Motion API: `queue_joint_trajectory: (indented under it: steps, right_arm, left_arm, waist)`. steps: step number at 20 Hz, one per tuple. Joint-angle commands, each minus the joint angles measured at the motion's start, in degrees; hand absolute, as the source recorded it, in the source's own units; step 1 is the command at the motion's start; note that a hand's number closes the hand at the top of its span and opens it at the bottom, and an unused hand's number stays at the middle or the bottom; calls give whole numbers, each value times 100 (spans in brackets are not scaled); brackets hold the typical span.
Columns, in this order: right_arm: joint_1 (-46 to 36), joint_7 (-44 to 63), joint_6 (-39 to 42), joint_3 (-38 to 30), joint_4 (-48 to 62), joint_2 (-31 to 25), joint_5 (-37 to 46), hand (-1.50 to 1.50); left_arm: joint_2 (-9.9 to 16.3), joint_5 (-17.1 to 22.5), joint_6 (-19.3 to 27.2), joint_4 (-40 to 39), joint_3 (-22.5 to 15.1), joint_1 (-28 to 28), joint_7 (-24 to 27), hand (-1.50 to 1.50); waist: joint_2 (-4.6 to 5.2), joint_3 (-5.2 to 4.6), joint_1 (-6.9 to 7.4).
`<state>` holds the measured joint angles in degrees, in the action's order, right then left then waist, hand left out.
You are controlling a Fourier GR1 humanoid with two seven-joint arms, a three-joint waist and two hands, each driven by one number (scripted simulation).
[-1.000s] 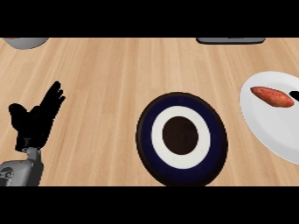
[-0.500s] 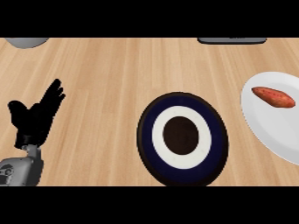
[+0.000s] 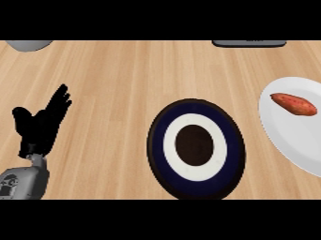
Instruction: Pick the sweet potato from the plate and place it in the plate
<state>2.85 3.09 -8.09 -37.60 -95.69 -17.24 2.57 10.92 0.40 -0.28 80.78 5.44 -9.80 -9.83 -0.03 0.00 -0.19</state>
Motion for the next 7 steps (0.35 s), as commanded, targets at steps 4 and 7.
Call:
queue_joint_trajectory:
  steps: [4,7]
  right_arm:
    - [504,-103,156,-141,-30,84,71,-150]
    - [440,-183,327,-324,166,-34,-167,-150]
  left_arm:
    - [109,87,-216,-193,243,131,336,0]
    - [-215,-157,97,189,-118,-42,-253,0]
  waist:
    - [2,-1,-4]
    - [0,1,-3]
